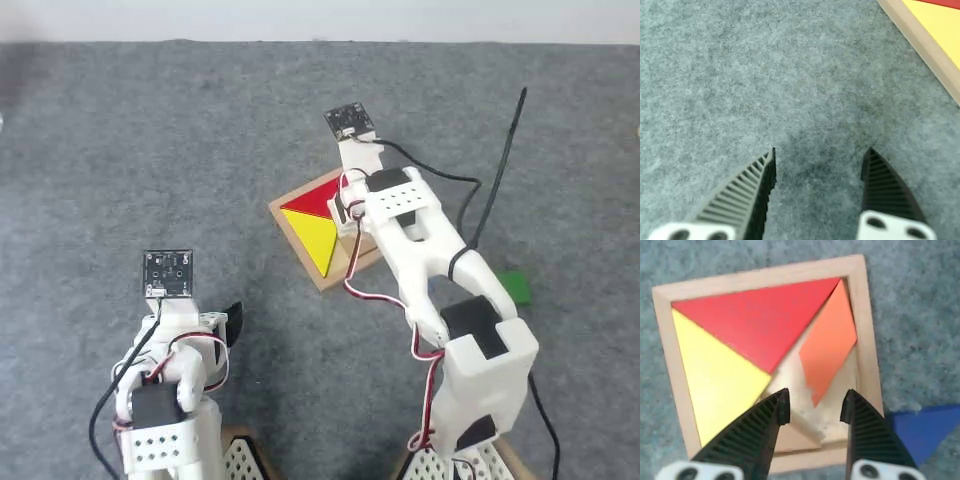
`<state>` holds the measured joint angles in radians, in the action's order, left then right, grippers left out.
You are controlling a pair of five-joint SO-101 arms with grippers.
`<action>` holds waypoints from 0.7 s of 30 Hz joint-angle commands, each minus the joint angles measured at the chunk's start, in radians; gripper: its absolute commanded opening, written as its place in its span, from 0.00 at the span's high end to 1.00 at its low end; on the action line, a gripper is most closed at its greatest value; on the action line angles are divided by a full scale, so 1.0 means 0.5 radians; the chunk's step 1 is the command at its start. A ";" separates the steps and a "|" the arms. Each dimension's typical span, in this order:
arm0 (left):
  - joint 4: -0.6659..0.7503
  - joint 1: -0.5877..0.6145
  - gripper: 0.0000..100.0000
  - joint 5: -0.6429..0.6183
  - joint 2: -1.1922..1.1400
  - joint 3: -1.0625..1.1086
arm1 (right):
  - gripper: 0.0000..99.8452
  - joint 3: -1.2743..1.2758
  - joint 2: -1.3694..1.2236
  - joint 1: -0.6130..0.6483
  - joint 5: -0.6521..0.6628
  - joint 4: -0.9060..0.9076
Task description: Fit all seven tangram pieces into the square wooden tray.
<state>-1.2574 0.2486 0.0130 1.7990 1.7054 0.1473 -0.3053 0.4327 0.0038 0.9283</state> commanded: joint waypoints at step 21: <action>-0.009 0.000 0.73 -0.015 0.043 -0.044 | 0.81 0.126 0.137 0.106 0.021 -0.008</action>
<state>-1.2574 0.2486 0.0130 1.7990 1.7054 0.2793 -0.2317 0.4787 0.0054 0.9421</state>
